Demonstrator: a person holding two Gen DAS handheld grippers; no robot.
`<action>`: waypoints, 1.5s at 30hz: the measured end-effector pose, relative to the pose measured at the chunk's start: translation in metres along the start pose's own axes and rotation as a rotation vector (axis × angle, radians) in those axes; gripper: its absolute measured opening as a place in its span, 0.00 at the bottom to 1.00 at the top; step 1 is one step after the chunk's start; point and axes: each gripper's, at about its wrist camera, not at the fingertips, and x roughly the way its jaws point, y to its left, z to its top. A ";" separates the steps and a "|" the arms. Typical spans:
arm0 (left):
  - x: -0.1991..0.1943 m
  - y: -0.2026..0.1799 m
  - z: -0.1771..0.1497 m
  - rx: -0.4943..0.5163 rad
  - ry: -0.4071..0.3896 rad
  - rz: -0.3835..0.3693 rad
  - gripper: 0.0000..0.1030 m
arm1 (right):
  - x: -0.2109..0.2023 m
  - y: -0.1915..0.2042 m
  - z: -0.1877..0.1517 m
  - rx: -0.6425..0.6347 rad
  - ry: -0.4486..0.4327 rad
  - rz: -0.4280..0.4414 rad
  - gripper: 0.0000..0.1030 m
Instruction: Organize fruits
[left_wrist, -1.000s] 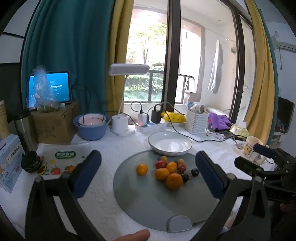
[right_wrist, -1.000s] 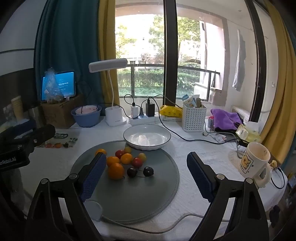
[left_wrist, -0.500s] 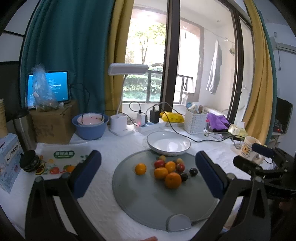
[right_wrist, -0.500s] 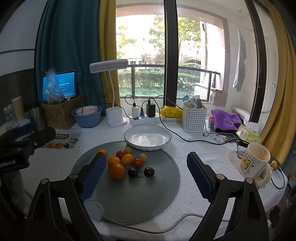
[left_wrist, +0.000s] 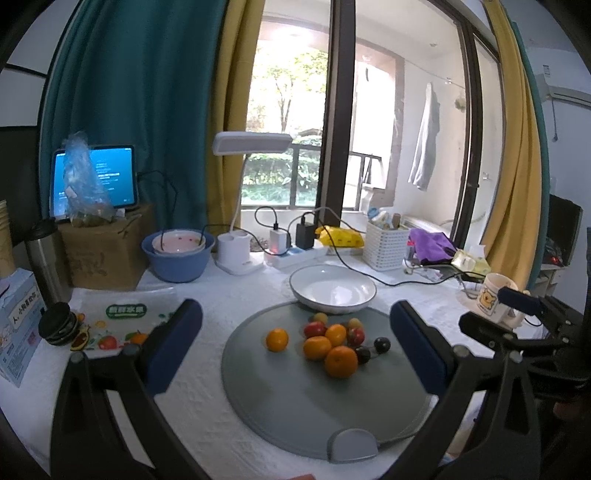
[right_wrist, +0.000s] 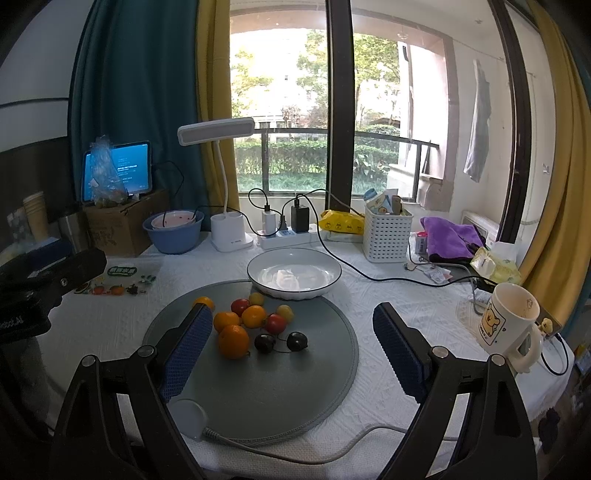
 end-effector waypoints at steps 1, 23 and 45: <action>0.000 0.000 0.000 0.000 -0.001 -0.001 1.00 | 0.000 0.000 0.000 0.000 0.000 0.000 0.88; -0.002 -0.004 0.002 0.000 -0.002 -0.009 1.00 | -0.002 -0.001 0.001 0.003 -0.001 -0.001 0.88; -0.005 0.001 0.004 -0.001 -0.009 -0.022 0.99 | -0.002 0.000 0.001 0.004 -0.001 -0.002 0.88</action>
